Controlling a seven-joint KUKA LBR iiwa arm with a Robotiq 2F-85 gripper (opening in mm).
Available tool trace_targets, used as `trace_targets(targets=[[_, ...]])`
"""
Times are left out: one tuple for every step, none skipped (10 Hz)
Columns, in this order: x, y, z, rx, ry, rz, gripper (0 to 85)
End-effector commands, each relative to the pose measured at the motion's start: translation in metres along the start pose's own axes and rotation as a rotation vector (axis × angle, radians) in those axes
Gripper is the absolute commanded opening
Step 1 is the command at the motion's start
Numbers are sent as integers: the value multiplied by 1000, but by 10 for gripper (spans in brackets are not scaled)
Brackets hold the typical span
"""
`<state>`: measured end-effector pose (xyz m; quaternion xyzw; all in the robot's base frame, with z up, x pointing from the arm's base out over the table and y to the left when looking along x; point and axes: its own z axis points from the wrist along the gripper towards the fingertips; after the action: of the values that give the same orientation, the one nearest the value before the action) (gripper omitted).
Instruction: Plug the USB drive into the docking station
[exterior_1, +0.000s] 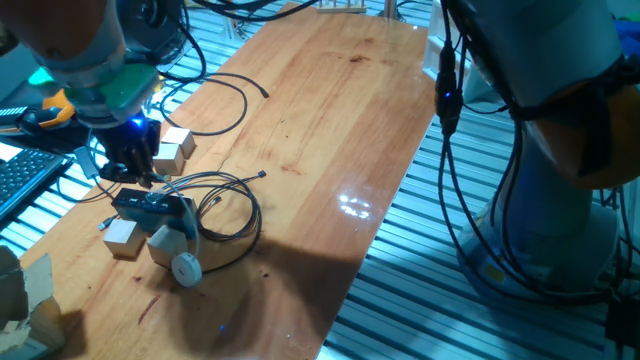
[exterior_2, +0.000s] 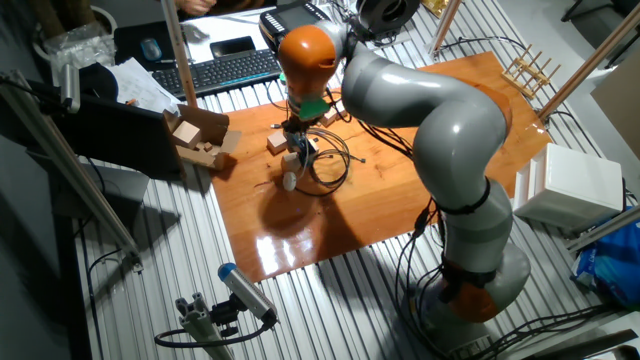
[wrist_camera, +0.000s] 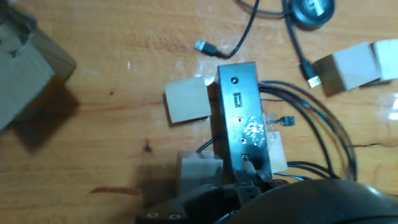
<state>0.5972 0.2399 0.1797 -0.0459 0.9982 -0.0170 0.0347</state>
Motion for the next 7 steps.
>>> trace_targets(targets=[[-1, -3, 4, -15, 5, 10, 0], [-2, -5, 9, -24, 3, 20, 0], [-4, -4, 15, -20, -6, 23, 0], [-4, -3, 20, -16, -14, 26, 0], [-4, -2, 26, -3, -22, 25, 0], [-3, -1, 30, -1, -25, 26, 0], [-1, -2, 36, 21, -19, 23, 0]])
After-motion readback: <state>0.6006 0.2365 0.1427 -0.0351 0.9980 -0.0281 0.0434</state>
